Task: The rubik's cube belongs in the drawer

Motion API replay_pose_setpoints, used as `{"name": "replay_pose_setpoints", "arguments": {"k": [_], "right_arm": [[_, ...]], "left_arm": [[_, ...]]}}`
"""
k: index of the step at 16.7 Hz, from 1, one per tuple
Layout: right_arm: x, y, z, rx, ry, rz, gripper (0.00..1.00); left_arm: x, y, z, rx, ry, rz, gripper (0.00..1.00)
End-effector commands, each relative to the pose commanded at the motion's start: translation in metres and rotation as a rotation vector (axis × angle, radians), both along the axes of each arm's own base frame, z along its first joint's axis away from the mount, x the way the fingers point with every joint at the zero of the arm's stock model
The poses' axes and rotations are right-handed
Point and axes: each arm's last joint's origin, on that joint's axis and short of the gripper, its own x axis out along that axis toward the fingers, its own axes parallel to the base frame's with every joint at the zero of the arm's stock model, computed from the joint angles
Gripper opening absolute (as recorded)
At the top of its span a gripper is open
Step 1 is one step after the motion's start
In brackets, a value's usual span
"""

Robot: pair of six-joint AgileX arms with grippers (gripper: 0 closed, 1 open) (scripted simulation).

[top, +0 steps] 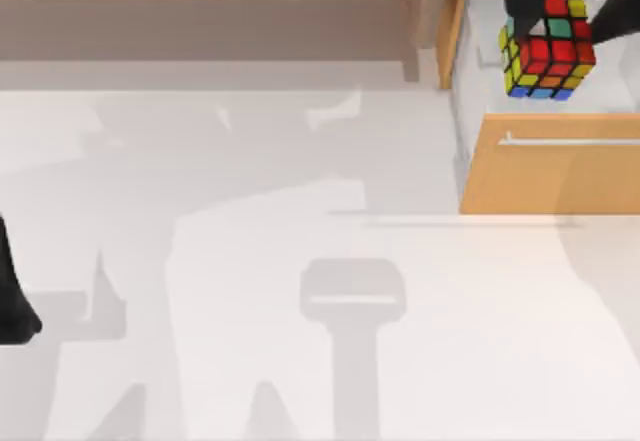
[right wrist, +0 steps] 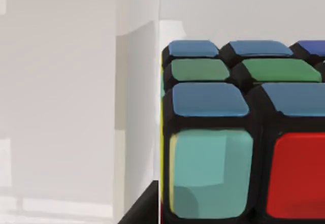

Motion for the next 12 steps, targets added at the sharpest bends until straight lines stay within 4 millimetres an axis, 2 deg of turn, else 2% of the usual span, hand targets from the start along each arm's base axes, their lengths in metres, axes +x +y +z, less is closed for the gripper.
{"name": "replay_pose_setpoints", "arguments": {"k": [3,5,11,12], "right_arm": [[0.016,-0.025,-0.055,-0.076,0.175,-0.026,0.00],[0.020,-0.030,-0.073,-0.098,0.232,-0.024,0.00],[0.020,-0.030,-0.075,-0.100,0.238,-0.023,0.00],[0.020,-0.030,-0.075,-0.100,0.238,-0.023,0.08]], "left_arm": [[0.000,0.000,0.000,0.000,0.000,0.000,1.00],[0.000,0.000,0.000,0.000,0.000,0.000,1.00],[0.000,0.000,0.000,0.000,0.000,0.000,1.00],[0.000,0.000,0.000,0.000,0.000,0.000,1.00]]}}
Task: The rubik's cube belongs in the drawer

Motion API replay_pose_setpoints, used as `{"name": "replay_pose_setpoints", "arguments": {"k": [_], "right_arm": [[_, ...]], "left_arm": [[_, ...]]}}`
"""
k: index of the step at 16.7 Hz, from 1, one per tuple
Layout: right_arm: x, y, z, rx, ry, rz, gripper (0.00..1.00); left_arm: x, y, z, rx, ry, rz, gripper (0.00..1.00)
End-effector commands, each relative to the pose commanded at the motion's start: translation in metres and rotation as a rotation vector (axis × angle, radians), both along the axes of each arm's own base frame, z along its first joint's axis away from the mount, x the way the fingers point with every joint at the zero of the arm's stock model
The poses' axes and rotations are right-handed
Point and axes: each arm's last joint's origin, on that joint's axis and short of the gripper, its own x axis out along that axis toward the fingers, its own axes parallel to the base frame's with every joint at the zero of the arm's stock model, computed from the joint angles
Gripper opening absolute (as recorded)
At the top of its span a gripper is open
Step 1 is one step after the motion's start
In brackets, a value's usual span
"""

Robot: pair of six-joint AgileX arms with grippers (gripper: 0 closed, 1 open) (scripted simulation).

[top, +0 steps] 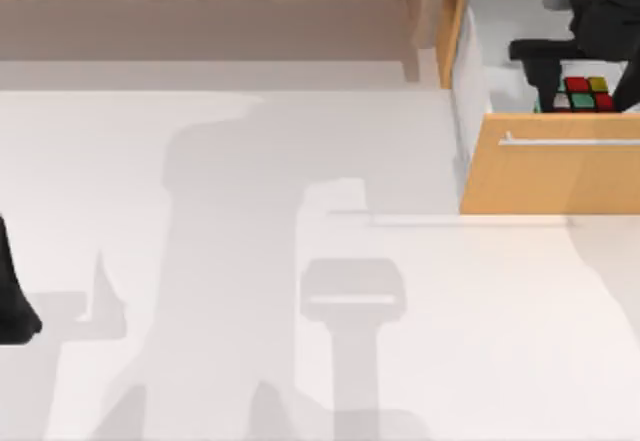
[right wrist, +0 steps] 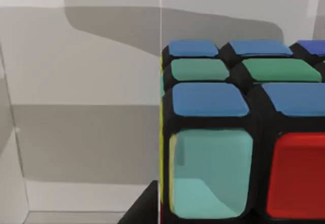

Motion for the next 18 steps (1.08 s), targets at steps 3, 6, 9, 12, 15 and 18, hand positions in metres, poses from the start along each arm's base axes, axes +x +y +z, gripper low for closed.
{"name": "replay_pose_setpoints", "arguments": {"k": [3,6,9,12,15,18], "right_arm": [[0.0000,0.0000,0.0000,0.000,0.000,0.000,0.30],[0.0000,0.0000,0.0000,0.000,0.000,0.000,0.53],[0.0000,0.0000,0.0000,0.000,0.000,0.000,0.75],[0.0000,0.0000,0.0000,0.000,0.000,0.000,0.98],[0.0000,0.0000,0.0000,0.000,0.000,0.000,1.00],[0.0000,0.0000,0.0000,0.000,0.000,0.000,1.00]], "left_arm": [[0.0000,0.0000,0.0000,0.000,0.000,0.000,1.00],[0.0000,0.0000,0.0000,0.000,0.000,0.000,1.00],[0.0000,0.0000,0.0000,0.000,0.000,0.000,1.00],[0.0000,0.0000,0.0000,0.000,0.000,0.000,1.00],[0.0000,0.0000,0.0000,0.000,0.000,0.000,1.00],[0.0000,0.0000,0.0000,0.000,0.000,0.000,1.00]]}}
